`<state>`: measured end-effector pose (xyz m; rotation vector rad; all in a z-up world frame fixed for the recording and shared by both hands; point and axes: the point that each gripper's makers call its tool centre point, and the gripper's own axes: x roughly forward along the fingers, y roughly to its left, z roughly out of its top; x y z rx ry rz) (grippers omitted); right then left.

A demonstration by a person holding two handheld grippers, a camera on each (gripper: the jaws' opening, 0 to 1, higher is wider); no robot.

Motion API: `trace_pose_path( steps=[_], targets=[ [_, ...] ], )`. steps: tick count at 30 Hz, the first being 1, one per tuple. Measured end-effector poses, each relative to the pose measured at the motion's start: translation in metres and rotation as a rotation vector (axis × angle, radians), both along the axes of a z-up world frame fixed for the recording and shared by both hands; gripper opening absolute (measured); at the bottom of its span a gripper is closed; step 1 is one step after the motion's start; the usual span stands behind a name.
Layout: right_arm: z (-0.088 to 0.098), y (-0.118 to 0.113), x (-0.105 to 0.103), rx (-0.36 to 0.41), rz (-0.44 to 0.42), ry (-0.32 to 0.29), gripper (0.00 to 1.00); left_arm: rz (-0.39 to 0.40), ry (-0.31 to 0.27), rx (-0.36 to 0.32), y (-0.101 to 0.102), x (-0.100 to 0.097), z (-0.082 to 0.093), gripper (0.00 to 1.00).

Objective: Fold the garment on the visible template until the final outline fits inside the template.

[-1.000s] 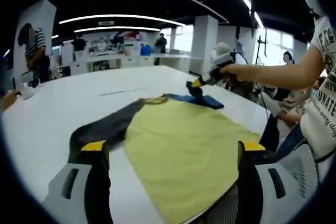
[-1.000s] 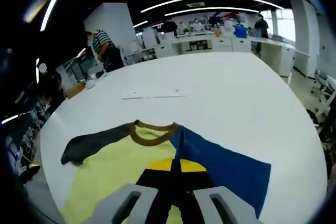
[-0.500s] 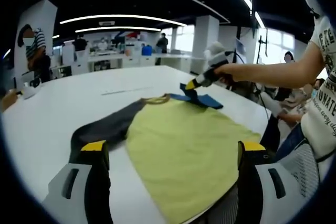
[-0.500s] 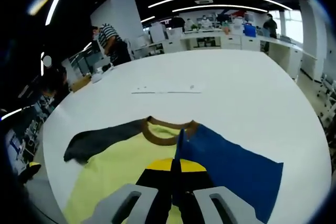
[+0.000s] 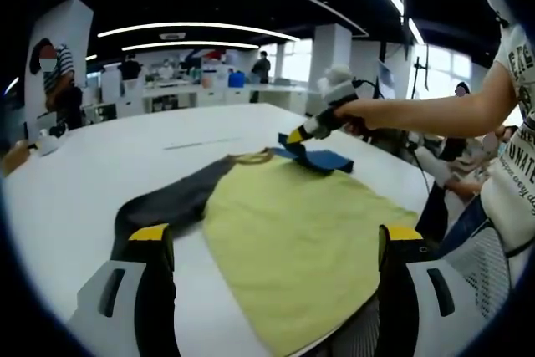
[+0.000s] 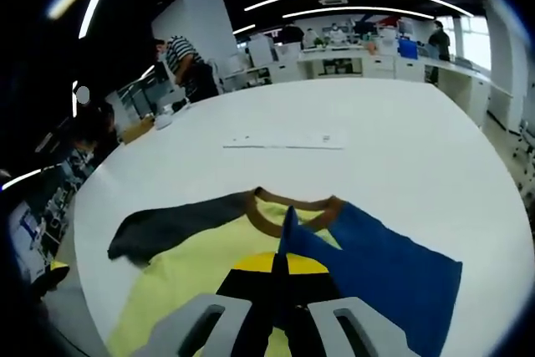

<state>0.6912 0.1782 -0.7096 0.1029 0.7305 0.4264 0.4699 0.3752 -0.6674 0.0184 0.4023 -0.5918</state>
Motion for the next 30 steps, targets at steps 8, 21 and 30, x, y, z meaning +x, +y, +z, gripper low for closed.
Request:
trace_pose_path(
  steps=[8,21,30],
  targets=[
    [0.003,0.017,0.004,-0.009,0.021,-0.007,0.00,0.006,0.000,-0.002,0.000,0.000,-0.001,0.99],
    [0.003,0.050,0.009,-0.016,0.064,-0.010,0.00,0.012,0.002,-0.005,0.006,0.000,-0.001,0.99],
    [0.006,0.078,0.006,-0.022,0.132,-0.026,0.00,0.005,-0.002,-0.006,0.009,0.000,0.001,0.98]
  ],
)
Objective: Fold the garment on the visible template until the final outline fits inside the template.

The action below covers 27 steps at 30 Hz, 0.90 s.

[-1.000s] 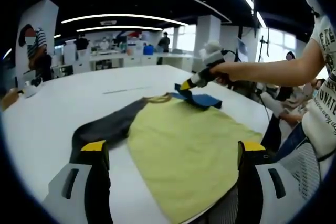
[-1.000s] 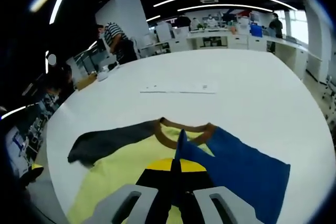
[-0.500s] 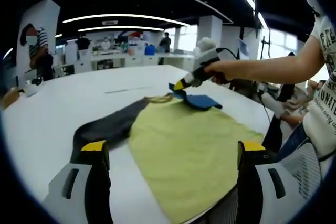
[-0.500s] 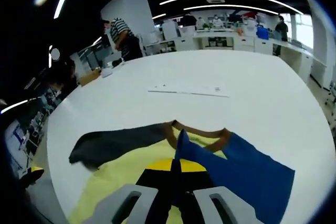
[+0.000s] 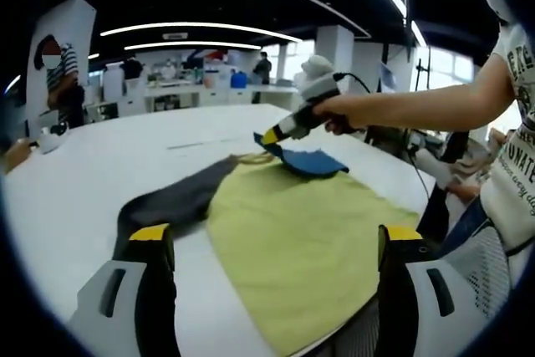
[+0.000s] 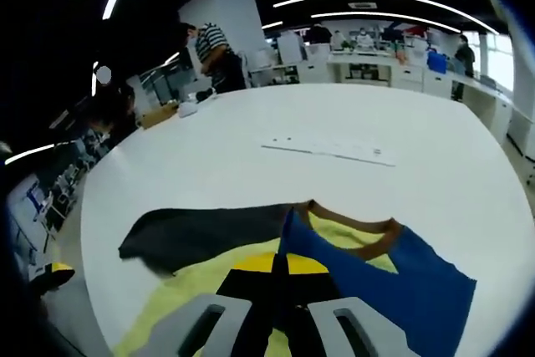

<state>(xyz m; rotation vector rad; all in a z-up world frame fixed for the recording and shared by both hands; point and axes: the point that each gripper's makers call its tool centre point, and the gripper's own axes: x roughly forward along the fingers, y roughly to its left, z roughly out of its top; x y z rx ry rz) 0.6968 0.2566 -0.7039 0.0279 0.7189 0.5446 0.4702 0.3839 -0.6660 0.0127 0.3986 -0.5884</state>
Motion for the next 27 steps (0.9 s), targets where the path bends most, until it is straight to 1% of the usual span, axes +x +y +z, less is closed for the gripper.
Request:
trace_pose_path(
  steps=[7,15,23,27],
  targets=[
    [-0.001,0.019,-0.009,-0.013,0.051,-0.004,0.00,0.004,-0.002,0.002,0.001,0.002,0.001,0.98],
    [-0.003,0.032,-0.011,-0.030,0.089,-0.010,0.00,0.009,-0.003,0.008,0.003,0.002,0.001,0.98],
    [-0.001,0.047,-0.013,-0.020,0.121,-0.011,0.00,0.019,-0.003,0.013,0.005,0.003,0.000,0.97],
    [0.003,0.055,-0.016,-0.005,0.131,-0.014,0.00,0.027,-0.006,0.009,0.007,0.003,0.000,0.97]
  ],
)
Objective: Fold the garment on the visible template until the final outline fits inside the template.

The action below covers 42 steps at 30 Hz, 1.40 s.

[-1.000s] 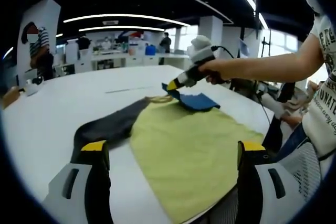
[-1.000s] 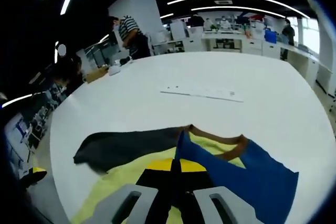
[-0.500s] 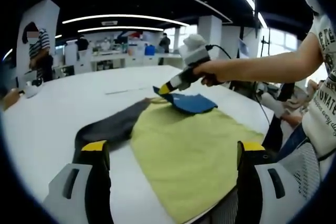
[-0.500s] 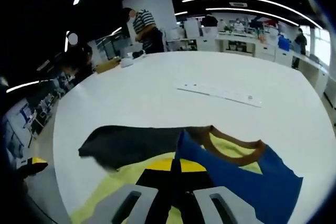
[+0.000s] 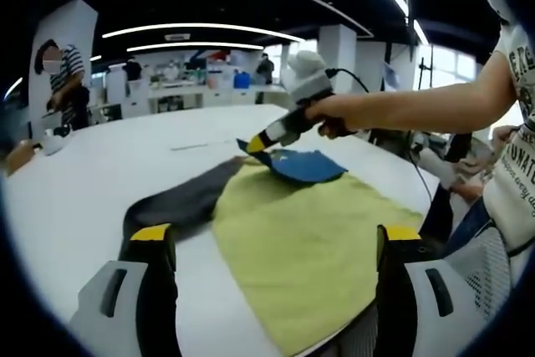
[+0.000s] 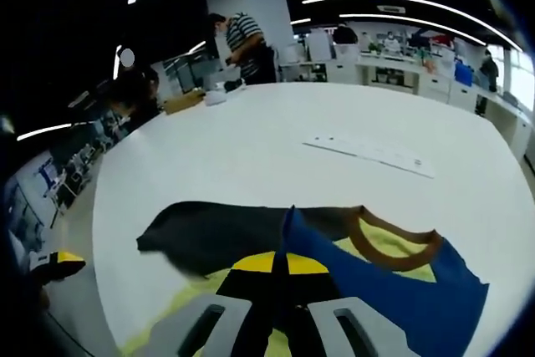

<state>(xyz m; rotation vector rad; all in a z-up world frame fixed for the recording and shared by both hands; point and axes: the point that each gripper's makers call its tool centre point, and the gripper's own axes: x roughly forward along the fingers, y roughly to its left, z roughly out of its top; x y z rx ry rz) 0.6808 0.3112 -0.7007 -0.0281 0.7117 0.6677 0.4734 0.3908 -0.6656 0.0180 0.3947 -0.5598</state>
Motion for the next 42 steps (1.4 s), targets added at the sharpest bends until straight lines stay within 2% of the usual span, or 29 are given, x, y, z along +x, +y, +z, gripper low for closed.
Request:
trace_pose_path(
  steps=[14,19,27,36,39,42],
  targets=[
    [-0.003,0.020,-0.010,-0.020,0.049,0.006,0.00,0.015,0.006,-0.013,0.003,-0.001,-0.002,0.96],
    [-0.018,0.026,-0.013,-0.052,0.073,0.021,0.00,0.018,-0.002,-0.019,0.005,0.001,0.000,0.96],
    [-0.030,0.032,-0.012,-0.048,0.060,0.053,0.00,0.020,0.000,-0.013,0.006,-0.001,0.000,0.96],
    [-0.057,0.045,-0.022,-0.054,0.043,0.113,0.00,0.025,-0.009,-0.017,0.008,-0.003,0.003,0.97],
    [-0.059,0.052,-0.032,-0.061,0.098,0.115,0.00,0.030,-0.014,-0.023,0.009,-0.003,0.004,0.97],
    [-0.058,0.055,-0.033,-0.051,0.114,0.114,0.00,0.030,-0.011,-0.019,0.010,-0.002,0.002,0.97]
  ],
)
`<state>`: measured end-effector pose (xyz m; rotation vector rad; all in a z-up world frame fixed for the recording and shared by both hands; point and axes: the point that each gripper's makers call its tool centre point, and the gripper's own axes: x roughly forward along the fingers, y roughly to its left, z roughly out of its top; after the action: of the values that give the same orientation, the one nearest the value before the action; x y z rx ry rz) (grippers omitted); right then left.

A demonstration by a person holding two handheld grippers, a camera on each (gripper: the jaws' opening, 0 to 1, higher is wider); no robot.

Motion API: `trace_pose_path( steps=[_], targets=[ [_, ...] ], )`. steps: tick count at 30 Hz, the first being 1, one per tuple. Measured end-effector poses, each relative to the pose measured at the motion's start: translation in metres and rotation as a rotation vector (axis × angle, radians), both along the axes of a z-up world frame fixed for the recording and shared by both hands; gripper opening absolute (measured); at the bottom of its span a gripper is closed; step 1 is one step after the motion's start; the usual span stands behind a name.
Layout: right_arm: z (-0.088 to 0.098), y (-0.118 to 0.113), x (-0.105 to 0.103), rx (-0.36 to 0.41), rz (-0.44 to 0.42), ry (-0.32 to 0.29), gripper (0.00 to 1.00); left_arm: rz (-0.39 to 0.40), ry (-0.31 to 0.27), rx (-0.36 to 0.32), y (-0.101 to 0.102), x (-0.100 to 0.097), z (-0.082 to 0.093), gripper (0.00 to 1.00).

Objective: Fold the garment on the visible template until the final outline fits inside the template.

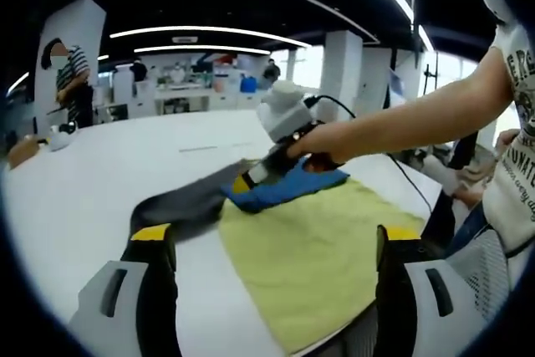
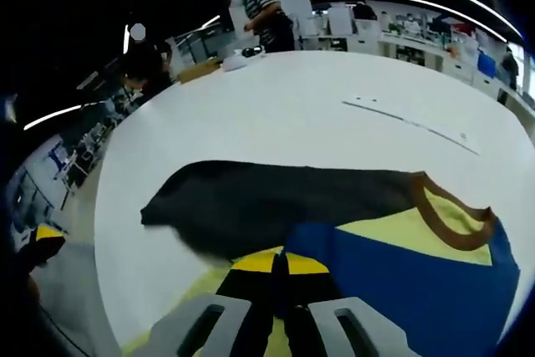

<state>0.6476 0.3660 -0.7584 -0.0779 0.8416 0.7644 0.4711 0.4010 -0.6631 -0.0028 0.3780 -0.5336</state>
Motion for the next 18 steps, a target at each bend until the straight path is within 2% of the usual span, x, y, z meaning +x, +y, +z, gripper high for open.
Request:
trace_pose_path(
  steps=[3,6,13,18],
  targets=[
    [0.002,0.000,-0.002,0.014,0.009,0.010,0.05,-0.001,-0.001,0.000,0.000,0.001,0.000,0.97],
    [0.007,-0.004,0.000,0.016,0.016,-0.010,0.10,-0.005,0.000,0.001,0.001,-0.001,-0.001,0.99],
    [0.021,-0.017,0.011,0.037,0.017,-0.054,0.38,-0.009,-0.010,0.007,0.001,0.001,0.002,0.99],
    [0.029,-0.035,0.012,0.049,0.010,-0.060,0.52,-0.009,-0.014,0.011,0.000,0.002,0.004,0.99]
  ],
)
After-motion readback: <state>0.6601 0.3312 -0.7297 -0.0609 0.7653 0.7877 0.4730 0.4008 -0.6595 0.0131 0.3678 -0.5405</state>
